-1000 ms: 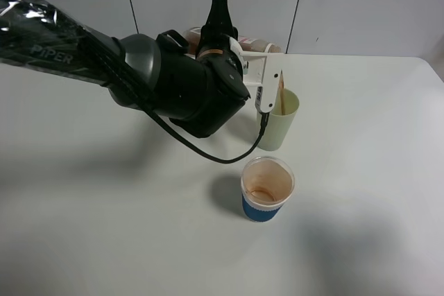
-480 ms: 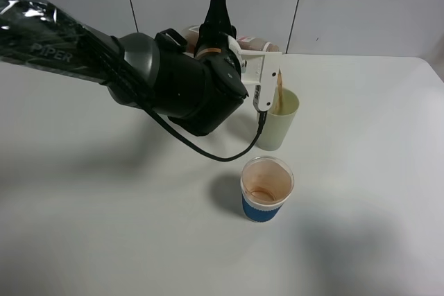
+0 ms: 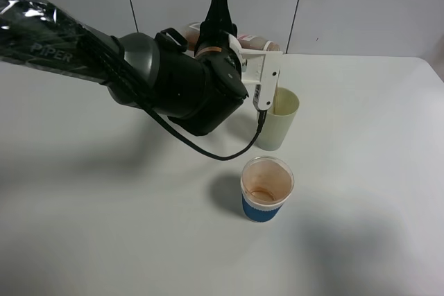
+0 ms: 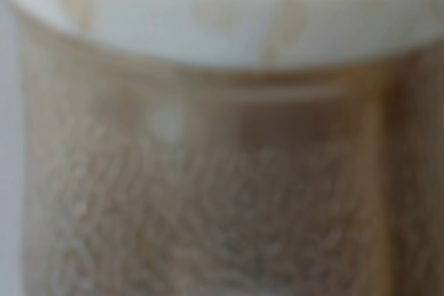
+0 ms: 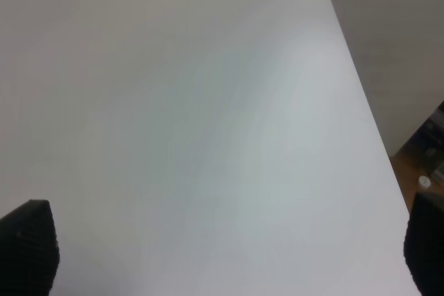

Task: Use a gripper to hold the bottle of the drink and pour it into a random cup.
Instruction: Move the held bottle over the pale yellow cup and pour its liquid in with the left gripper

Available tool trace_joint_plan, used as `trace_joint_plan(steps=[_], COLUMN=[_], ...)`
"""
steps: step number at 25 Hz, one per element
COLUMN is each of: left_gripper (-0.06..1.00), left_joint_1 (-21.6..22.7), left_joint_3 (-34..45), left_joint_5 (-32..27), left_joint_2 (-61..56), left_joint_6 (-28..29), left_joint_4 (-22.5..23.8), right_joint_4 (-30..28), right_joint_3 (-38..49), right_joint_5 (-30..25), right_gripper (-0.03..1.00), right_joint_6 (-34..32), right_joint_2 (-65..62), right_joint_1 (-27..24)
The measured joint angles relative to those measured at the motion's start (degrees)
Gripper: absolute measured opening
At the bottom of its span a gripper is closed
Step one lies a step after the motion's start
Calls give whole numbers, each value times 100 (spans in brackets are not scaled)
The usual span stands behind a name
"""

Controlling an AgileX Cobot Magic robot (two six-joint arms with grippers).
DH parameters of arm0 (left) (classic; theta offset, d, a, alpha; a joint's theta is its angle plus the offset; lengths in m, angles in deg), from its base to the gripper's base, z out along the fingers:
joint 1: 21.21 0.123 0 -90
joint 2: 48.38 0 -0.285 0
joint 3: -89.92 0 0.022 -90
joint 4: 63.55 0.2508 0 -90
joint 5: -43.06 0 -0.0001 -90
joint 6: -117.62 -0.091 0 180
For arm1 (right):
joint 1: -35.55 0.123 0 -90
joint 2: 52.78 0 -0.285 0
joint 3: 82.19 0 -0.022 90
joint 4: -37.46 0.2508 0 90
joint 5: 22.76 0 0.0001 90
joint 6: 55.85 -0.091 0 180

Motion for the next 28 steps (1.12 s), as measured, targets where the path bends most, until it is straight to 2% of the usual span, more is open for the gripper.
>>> trace_joint_plan(steps=[28], left_gripper=[33], left_joint_1=[0], left_joint_3=[0], left_joint_5=[77], left_joint_2=[0], left_joint_6=[-24], left_joint_4=[201], right_joint_4=[0], right_joint_3=[0], right_joint_5=[0], right_gripper=[99], right_joint_6=[0], right_joint_2=[0], right_joint_1=[0])
